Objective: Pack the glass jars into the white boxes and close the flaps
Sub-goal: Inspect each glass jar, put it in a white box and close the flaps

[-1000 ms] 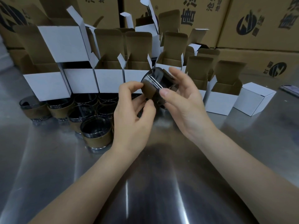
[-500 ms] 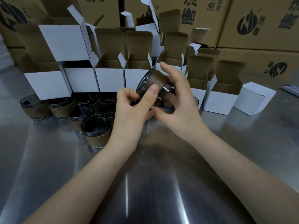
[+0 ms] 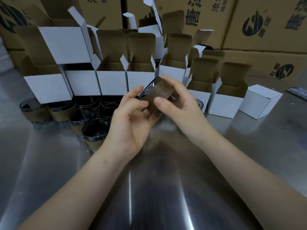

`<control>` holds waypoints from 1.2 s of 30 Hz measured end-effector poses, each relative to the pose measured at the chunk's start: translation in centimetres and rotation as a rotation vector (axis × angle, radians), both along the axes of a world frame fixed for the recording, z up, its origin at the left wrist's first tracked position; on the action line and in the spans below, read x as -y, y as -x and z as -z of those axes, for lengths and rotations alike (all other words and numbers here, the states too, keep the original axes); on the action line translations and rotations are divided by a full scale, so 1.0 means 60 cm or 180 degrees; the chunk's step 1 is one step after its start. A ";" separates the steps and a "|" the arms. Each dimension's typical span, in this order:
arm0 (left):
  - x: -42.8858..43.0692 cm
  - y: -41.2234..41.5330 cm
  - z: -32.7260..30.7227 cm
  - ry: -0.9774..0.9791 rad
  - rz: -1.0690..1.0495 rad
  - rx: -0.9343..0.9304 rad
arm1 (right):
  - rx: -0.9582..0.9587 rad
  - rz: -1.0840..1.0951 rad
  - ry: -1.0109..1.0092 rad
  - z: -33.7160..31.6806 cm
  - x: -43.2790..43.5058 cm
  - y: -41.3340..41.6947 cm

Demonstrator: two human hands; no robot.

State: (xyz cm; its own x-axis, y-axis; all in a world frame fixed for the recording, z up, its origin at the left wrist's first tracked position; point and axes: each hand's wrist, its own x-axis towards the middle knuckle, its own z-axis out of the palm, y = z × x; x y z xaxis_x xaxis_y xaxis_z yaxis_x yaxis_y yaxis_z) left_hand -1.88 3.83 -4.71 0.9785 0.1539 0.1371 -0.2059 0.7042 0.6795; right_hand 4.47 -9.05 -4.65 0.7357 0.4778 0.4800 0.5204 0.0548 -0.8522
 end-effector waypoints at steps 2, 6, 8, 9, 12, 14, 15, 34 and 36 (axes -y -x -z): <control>-0.006 0.000 -0.002 0.0112 0.0091 0.0056 | 0.0198 0.0047 0.0043 0.000 0.000 0.003; -0.012 -0.002 -0.001 -0.0119 0.0086 0.0105 | 0.0890 0.0192 0.0273 0.001 0.003 0.009; -0.009 -0.002 0.001 -0.0439 0.0058 0.0139 | 0.1221 0.0262 0.0399 0.002 0.001 0.012; -0.008 -0.002 0.002 -0.0606 0.0048 0.0177 | 0.1332 0.0283 0.0423 0.003 0.000 0.012; -0.007 -0.003 0.004 -0.0847 0.0038 0.0294 | 0.1609 0.0348 0.0402 0.002 -0.002 0.012; -0.010 -0.003 0.004 -0.0820 0.0080 0.0340 | 0.1756 0.0445 0.0386 0.003 -0.003 0.010; -0.012 -0.004 0.005 -0.0769 0.0081 0.0343 | 0.1746 0.0477 0.0385 0.003 -0.003 0.008; 0.001 -0.008 0.003 -0.2452 -0.0897 0.0421 | -0.1856 -0.0417 -0.1074 -0.016 0.006 -0.011; -0.009 -0.018 -0.006 -0.3624 -0.1779 0.0415 | -0.1882 -0.0244 -0.1185 -0.016 0.009 -0.016</control>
State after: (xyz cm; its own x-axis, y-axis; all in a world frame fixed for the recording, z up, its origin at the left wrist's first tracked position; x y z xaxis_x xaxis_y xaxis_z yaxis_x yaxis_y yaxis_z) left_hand -0.79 4.37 -4.34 0.7882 0.2716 0.5522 -0.3951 -0.4646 0.7925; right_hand 5.40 -9.59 -3.72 0.8946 0.4203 0.1515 -0.0416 0.4159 -0.9085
